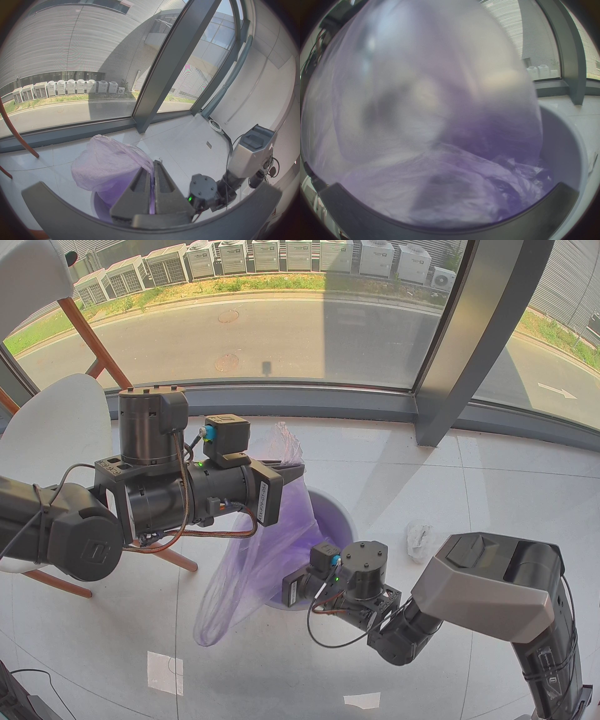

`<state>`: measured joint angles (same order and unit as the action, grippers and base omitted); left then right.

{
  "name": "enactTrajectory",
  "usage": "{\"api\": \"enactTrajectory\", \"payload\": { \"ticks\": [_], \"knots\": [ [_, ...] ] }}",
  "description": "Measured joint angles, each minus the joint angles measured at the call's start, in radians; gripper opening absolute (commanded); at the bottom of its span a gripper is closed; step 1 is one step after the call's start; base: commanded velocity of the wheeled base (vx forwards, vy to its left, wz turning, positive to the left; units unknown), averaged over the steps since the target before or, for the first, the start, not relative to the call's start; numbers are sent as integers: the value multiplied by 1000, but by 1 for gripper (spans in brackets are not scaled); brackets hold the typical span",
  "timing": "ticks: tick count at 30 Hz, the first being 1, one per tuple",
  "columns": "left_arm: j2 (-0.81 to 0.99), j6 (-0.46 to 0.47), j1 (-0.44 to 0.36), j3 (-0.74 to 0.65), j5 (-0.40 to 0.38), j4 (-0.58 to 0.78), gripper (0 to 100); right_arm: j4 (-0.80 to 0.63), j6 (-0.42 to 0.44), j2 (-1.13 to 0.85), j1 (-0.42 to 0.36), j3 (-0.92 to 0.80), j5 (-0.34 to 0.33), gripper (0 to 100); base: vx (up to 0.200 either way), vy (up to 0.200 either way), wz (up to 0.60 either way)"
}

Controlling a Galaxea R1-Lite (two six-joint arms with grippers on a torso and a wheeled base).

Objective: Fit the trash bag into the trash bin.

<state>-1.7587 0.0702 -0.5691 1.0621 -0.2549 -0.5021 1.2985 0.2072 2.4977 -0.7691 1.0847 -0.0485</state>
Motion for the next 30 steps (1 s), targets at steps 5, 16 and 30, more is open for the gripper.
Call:
{"api": "enactTrajectory", "payload": {
  "ticks": [5,16,30],
  "knots": [
    [0,8,0,-15,-1,0,0,-1,5,-27,-77,-90,3,0,0,0,0],
    [0,39,-1,-50,-2,2,0,9,83,-179,-186,-424,-10,0,0,0,0],
    [36,137,-144,-254,-9,13,0,97,136,-412,112,-758,-122,0,0,0,0]
  ]
}}
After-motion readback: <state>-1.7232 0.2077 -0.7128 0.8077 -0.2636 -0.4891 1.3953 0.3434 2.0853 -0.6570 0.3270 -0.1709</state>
